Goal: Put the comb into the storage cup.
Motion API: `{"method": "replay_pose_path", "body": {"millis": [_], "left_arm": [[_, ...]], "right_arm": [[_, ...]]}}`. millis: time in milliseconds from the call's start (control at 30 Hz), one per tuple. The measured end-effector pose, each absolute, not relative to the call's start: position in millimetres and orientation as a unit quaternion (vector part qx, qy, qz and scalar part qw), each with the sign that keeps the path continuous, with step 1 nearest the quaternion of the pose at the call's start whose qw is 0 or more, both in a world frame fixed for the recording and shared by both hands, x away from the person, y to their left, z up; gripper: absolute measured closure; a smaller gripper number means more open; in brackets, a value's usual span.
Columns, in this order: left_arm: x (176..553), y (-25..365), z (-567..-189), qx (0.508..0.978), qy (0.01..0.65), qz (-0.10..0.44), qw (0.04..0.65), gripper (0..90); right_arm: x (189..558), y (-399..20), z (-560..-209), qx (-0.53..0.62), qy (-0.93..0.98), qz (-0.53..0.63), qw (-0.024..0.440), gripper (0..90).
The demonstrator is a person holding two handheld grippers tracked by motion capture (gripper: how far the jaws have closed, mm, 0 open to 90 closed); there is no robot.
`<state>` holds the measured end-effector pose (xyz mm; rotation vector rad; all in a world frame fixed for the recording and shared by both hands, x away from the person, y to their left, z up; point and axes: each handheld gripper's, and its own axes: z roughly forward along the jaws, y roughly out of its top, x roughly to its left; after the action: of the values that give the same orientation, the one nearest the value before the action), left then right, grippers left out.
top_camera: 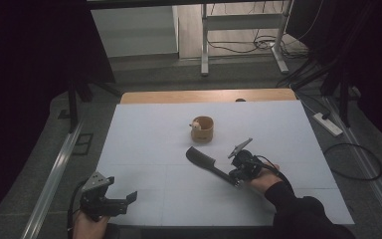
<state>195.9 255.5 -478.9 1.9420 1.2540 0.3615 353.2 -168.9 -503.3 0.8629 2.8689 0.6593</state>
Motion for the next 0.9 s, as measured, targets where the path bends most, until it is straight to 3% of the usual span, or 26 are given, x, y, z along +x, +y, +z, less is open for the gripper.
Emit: {"method": "replay_pose_path", "body": {"millis": [333, 500, 767, 900], "left_arm": [[195.9, 255.2, -478.8, 0.765, 0.493, 0.143, 0.390, 0.8], [196.1, 255.2, -478.9, 0.764, 0.493, 0.142, 0.391, 0.8], [196.2, 255.1, -478.9, 0.764, 0.493, 0.142, 0.390, 0.8], [196.3, 255.1, -479.0, 0.764, 0.493, 0.142, 0.390, 0.9]], "right_arm": [[346.5, -171.1, -502.8, 0.287, 0.931, 0.221, 0.033, 89.4], [347.9, -175.4, -498.5, 0.296, 0.926, 0.232, 0.042, 84.9], [347.1, -176.6, -489.2, 0.305, 0.917, 0.247, 0.068, 63.8], [346.9, -177.8, -481.2, 0.310, 0.911, 0.262, 0.077, 46.6]]}}
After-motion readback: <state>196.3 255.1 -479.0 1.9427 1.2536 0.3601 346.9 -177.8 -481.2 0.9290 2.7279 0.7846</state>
